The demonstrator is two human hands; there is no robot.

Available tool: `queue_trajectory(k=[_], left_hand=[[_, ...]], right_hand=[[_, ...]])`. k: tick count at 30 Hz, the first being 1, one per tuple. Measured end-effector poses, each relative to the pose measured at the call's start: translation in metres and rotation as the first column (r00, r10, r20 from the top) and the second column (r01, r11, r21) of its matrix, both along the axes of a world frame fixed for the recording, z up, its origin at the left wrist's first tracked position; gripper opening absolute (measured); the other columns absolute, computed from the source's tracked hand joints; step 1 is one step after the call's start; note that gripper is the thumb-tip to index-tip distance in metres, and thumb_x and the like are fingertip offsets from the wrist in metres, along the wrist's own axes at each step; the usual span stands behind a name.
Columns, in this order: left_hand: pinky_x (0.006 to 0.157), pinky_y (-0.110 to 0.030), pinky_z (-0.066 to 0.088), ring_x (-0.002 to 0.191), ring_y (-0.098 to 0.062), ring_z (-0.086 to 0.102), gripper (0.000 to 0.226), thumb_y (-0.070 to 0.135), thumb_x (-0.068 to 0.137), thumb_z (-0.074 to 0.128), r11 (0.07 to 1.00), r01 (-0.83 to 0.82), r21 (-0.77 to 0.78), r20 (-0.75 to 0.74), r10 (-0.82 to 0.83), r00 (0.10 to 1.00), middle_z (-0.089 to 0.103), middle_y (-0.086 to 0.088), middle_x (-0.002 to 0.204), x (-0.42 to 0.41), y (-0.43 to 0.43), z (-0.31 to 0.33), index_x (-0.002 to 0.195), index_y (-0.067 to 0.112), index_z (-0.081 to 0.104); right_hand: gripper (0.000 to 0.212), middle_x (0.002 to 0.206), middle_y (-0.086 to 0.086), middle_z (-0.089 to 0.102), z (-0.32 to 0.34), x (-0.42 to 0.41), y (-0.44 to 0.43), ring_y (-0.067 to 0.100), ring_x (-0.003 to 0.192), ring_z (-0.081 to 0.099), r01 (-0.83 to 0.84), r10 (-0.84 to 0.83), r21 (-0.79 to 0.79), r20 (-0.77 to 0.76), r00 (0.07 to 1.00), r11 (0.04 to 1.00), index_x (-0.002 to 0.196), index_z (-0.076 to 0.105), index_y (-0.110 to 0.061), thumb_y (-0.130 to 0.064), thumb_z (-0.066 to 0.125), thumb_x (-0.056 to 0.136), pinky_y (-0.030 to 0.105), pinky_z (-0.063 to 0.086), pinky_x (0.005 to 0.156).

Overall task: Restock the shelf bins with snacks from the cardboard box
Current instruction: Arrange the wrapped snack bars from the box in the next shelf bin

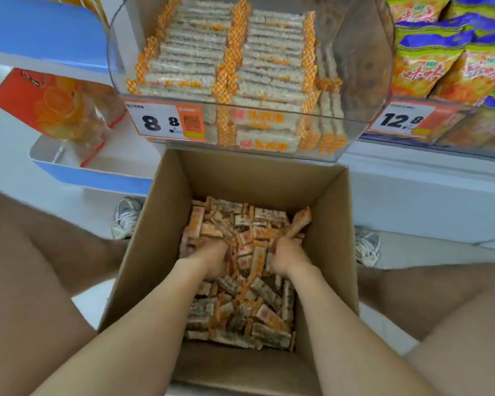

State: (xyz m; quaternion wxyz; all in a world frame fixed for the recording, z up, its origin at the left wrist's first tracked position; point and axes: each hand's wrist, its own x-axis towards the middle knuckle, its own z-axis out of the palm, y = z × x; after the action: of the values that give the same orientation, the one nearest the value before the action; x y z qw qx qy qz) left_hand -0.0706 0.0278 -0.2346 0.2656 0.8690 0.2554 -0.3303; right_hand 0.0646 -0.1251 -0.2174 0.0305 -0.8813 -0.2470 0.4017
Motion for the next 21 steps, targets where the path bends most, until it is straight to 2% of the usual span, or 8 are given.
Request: queue_trajectory(k=[2, 5, 7, 9, 11, 14, 17, 21], left_hand=[[0.089, -0.03, 0.048, 0.113, -0.027, 0.06, 0.027, 0.012, 0.105, 0.052, 1.0, 0.022, -0.012, -0.035, -0.022, 0.999, 0.059, -0.008, 0.132, -0.002, -0.007, -0.024, 0.129, 0.019, 0.061], [0.105, -0.031, 0.041, 0.135, -0.028, 0.046, 0.045, 0.0, 0.104, 0.048, 0.994, 0.104, -0.023, -0.098, -0.106, 0.989, 0.041, -0.009, 0.153, -0.007, -0.015, -0.045, 0.146, 0.015, 0.05], [0.114, -0.034, 0.04, 0.146, -0.029, 0.038, 0.051, -0.002, 0.102, 0.05, 0.99, 0.142, -0.009, -0.129, -0.142, 0.981, 0.027, -0.008, 0.165, -0.009, -0.018, -0.052, 0.15, 0.015, 0.047], [0.109, -0.041, 0.049, 0.14, -0.031, 0.048, 0.047, 0.001, 0.101, 0.057, 0.991, 0.136, -0.004, -0.155, -0.135, 0.979, 0.026, -0.011, 0.166, -0.01, -0.019, -0.057, 0.147, 0.013, 0.05], [0.096, -0.04, 0.055, 0.115, -0.03, 0.062, 0.032, 0.008, 0.1, 0.063, 0.993, 0.114, -0.014, -0.185, -0.114, 0.976, 0.044, -0.013, 0.149, -0.012, -0.02, -0.06, 0.131, 0.013, 0.06], [0.088, -0.038, 0.056, 0.104, -0.028, 0.062, 0.017, 0.017, 0.097, 0.069, 0.997, 0.057, -0.045, -0.188, -0.065, 0.98, 0.059, -0.009, 0.123, -0.013, -0.02, -0.059, 0.112, 0.016, 0.062], [0.086, -0.04, 0.056, 0.099, -0.025, 0.061, 0.019, 0.024, 0.097, 0.069, 0.993, -0.076, -0.096, -0.108, 0.066, 0.992, 0.061, -0.005, 0.112, -0.009, -0.016, -0.048, 0.112, 0.021, 0.058], [0.083, -0.039, 0.057, 0.102, -0.018, 0.061, 0.022, 0.011, 0.089, 0.074, 0.933, -0.294, -0.207, 0.087, 0.316, 0.945, 0.062, 0.001, 0.115, -0.007, -0.003, -0.03, 0.098, 0.026, 0.062]], right_hand=[[0.044, 0.16, 0.018, 0.037, -0.016, -0.009, -0.005, 0.038, 0.141, 0.045, 0.023, -0.025, -0.049, -0.035, 0.999, 0.999, 0.15, 0.047, -0.011, -0.014, 0.048, 0.106, 0.039, 0.046, 0.112], [0.042, 0.147, 0.013, 0.053, -0.034, -0.02, -0.012, 0.033, 0.128, 0.056, -0.031, 0.012, -0.144, -0.134, 0.991, 0.989, 0.147, 0.052, -0.014, -0.014, 0.051, 0.105, 0.038, 0.051, 0.103], [0.033, 0.135, 0.012, 0.062, -0.043, -0.026, -0.015, 0.033, 0.119, 0.061, 0.029, -0.04, -0.128, -0.086, 0.995, 0.991, 0.137, 0.06, -0.015, -0.016, 0.052, 0.104, 0.039, 0.054, 0.097], [0.022, 0.119, 0.008, 0.068, -0.048, -0.029, -0.017, 0.032, 0.107, 0.065, 0.175, -0.174, -0.01, 0.036, 0.984, 0.985, 0.124, 0.065, -0.018, -0.021, 0.057, 0.103, 0.037, 0.057, 0.086], [0.014, 0.106, 0.001, 0.064, -0.05, -0.028, -0.018, 0.027, 0.094, 0.064, 0.293, -0.309, 0.149, 0.1, 0.946, 0.944, 0.115, 0.061, -0.024, -0.024, 0.063, 0.101, 0.033, 0.052, 0.074], [0.032, 0.1, -0.002, 0.052, -0.05, -0.02, -0.015, 0.017, 0.084, 0.054, 0.458, -0.439, 0.384, -0.143, 0.887, 0.802, 0.12, 0.045, -0.021, -0.006, 0.063, 0.098, 0.03, 0.052, 0.07], [0.057, 0.116, -0.001, 0.051, -0.044, -0.012, -0.011, 0.009, 0.093, 0.056, 0.604, -0.445, 0.404, -0.423, 0.789, 0.687, 0.135, 0.034, -0.024, 0.006, 0.063, 0.095, 0.018, 0.05, 0.066], [0.038, 0.14, -0.004, 0.046, -0.04, -0.007, -0.003, 0.019, 0.112, 0.051, 0.634, -0.454, 0.306, -0.49, 0.745, 0.71, 0.127, 0.053, -0.029, -0.006, 0.052, 0.097, 0.037, 0.049, 0.091]])
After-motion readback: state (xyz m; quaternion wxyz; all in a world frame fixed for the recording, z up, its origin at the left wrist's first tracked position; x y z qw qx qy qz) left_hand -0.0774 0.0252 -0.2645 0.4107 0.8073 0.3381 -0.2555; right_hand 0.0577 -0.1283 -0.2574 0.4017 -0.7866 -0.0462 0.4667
